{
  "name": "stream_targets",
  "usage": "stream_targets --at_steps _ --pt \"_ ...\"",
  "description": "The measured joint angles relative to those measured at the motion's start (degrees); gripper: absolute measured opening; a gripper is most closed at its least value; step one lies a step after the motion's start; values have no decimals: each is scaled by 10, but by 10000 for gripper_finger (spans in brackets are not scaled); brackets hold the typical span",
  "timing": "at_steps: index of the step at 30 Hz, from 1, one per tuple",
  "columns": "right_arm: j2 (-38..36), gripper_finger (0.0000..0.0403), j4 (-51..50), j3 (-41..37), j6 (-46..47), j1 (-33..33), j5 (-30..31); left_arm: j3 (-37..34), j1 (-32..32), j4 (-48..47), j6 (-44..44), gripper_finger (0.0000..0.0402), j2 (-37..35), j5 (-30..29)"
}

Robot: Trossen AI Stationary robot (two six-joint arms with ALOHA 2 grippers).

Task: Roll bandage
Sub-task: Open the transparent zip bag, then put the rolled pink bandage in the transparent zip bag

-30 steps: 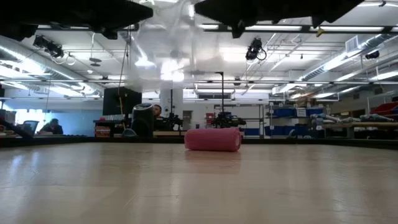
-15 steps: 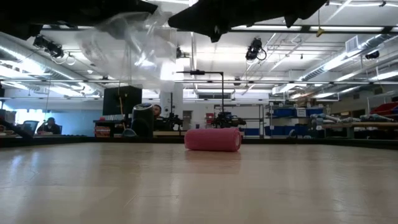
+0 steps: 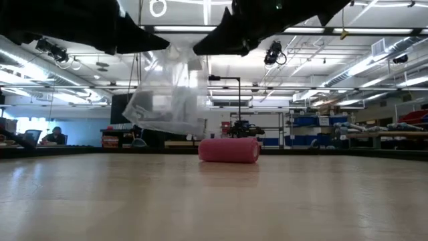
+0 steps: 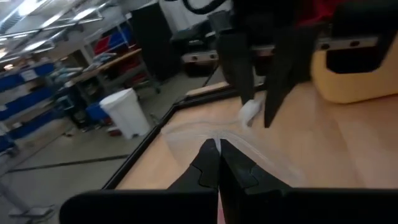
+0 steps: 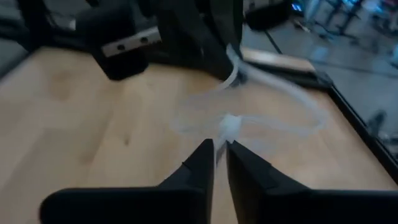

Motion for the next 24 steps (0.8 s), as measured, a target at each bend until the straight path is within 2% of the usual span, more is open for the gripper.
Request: stream_targets --at_steps 3,13,18,24 --pt "-9 77 -43 0 27 2 23 0 0 -6 1 1 0 -19" --pt "-71 177 -146 0 91 13 35 1 0 -15 60 1 -30 -83" --pt "-95 221 -217 0 124 21 70 1 0 -72 64 1 -63 -112" --pt "-71 258 -201 -30 171 19 65 1 0 -128 62 1 -83 -146"
